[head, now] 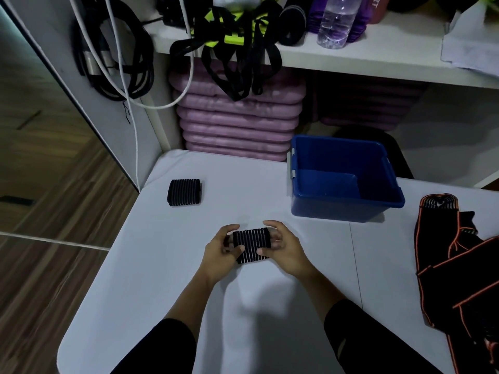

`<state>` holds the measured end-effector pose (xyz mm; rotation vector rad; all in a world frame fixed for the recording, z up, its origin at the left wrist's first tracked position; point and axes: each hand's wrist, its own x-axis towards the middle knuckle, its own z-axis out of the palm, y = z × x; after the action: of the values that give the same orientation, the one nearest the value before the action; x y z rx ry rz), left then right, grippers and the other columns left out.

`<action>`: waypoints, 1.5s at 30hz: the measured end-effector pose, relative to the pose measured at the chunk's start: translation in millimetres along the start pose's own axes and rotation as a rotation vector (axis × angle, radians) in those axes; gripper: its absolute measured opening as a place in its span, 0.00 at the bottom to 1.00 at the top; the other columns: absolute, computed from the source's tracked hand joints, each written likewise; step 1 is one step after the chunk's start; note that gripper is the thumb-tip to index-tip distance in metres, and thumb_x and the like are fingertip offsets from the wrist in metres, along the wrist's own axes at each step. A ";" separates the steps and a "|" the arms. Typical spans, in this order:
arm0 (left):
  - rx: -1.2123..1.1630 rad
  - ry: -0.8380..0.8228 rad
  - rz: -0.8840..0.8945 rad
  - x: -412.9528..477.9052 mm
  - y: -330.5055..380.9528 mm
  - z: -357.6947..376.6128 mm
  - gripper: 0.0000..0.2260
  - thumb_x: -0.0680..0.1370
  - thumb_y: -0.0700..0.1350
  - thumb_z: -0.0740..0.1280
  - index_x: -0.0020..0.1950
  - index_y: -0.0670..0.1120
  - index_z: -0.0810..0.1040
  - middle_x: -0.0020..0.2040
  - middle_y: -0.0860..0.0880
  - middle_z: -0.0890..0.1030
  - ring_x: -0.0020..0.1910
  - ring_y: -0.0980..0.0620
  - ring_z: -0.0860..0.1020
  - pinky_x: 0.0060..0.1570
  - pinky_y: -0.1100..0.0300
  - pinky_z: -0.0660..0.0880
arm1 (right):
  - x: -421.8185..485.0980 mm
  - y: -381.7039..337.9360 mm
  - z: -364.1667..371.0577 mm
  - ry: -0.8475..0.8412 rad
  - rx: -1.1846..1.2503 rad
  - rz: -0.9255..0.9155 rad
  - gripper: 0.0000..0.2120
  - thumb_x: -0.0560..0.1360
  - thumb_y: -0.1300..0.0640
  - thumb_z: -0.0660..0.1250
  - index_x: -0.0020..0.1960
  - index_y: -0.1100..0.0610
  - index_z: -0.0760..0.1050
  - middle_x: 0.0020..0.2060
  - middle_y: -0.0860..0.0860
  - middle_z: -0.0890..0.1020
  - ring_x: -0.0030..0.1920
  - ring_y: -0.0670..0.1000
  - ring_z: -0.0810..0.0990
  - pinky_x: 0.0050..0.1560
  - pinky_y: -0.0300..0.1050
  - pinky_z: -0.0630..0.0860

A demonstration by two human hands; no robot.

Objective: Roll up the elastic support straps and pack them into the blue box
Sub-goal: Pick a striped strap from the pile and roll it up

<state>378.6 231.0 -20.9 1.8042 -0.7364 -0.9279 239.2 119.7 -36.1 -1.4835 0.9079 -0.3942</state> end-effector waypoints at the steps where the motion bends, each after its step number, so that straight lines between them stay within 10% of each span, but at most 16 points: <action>1: -0.032 0.036 -0.016 1.4 2.3 -1.7 0.18 0.74 0.35 0.67 0.61 0.50 0.72 0.48 0.47 0.78 0.44 0.54 0.77 0.43 0.68 0.76 | 3.1 -2.6 3.5 0.012 0.019 0.013 0.27 0.67 0.70 0.73 0.60 0.52 0.70 0.51 0.50 0.79 0.49 0.49 0.80 0.50 0.42 0.80; 8: -0.124 0.308 -0.059 43.3 25.6 -21.6 0.15 0.76 0.40 0.67 0.61 0.51 0.72 0.49 0.49 0.80 0.46 0.50 0.80 0.48 0.59 0.76 | 60.0 -22.9 37.9 0.129 0.088 0.065 0.21 0.66 0.62 0.76 0.55 0.48 0.74 0.51 0.51 0.82 0.52 0.51 0.81 0.58 0.53 0.78; 16: -0.031 0.351 -0.021 115.6 30.8 -43.3 0.10 0.75 0.36 0.66 0.53 0.44 0.69 0.46 0.48 0.77 0.45 0.52 0.76 0.45 0.63 0.70 | 134.0 -39.2 64.9 0.233 0.179 0.075 0.20 0.69 0.69 0.72 0.59 0.62 0.74 0.52 0.56 0.82 0.47 0.50 0.80 0.49 0.39 0.77; 23: 0.202 0.323 0.059 140.2 9.9 -39.5 0.12 0.77 0.36 0.61 0.60 0.42 0.69 0.44 0.46 0.80 0.39 0.51 0.77 0.41 0.61 0.71 | 154.7 -14.6 73.4 0.286 -0.055 -0.011 0.14 0.68 0.59 0.74 0.53 0.49 0.80 0.36 0.39 0.82 0.40 0.42 0.82 0.51 0.50 0.80; 30: 0.413 0.377 0.158 140.6 -1.3 -35.7 0.16 0.78 0.39 0.61 0.66 0.43 0.70 0.47 0.41 0.81 0.44 0.44 0.79 0.43 0.60 0.71 | 155.2 -3.5 77.7 0.337 -0.127 -0.060 0.29 0.68 0.54 0.75 0.68 0.49 0.71 0.53 0.51 0.81 0.46 0.49 0.82 0.53 0.46 0.80; 45: 0.600 0.408 0.252 102.9 20.5 -40.1 0.11 0.76 0.43 0.64 0.58 0.43 0.77 0.52 0.42 0.77 0.52 0.42 0.74 0.43 0.55 0.72 | 100.3 -30.4 56.0 0.338 -0.345 -0.063 0.23 0.75 0.49 0.67 0.68 0.51 0.67 0.59 0.51 0.77 0.57 0.51 0.77 0.61 0.50 0.75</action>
<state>465.3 159.6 -19.5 2.2507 -1.0114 -0.1537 351.4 81.4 -43.3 -1.7958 1.2461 -0.5672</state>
